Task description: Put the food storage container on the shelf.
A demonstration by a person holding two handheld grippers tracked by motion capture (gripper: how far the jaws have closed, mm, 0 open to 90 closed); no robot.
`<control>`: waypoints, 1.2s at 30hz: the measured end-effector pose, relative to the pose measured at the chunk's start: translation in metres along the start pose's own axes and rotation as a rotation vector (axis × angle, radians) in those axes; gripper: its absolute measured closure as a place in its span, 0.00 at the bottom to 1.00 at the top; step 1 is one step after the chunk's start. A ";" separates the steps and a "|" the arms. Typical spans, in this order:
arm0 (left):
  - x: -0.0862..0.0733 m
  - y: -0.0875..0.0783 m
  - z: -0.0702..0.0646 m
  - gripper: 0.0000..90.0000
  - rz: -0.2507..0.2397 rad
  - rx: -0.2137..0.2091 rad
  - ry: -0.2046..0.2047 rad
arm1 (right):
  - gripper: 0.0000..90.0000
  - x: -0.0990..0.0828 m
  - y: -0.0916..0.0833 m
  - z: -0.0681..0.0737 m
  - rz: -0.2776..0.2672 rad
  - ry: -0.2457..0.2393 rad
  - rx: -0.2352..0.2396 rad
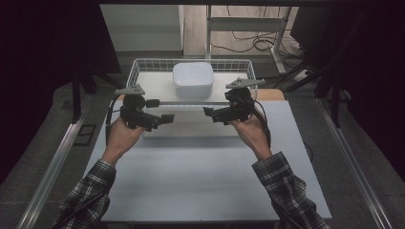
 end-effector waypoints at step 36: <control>-0.075 0.033 -0.039 0.03 0.004 -0.060 0.050 | 0.02 -0.072 -0.002 0.023 0.007 -0.012 0.081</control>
Point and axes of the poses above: each handheld gripper's, and its own axes: y roughly forward along the jaws, x roughly out of its top, z roughly to its left, the point moved 2 cm from there along y, roughly forward along the jaws, and after that the axes turned 2 degrees about z, right-handed, at the moved point
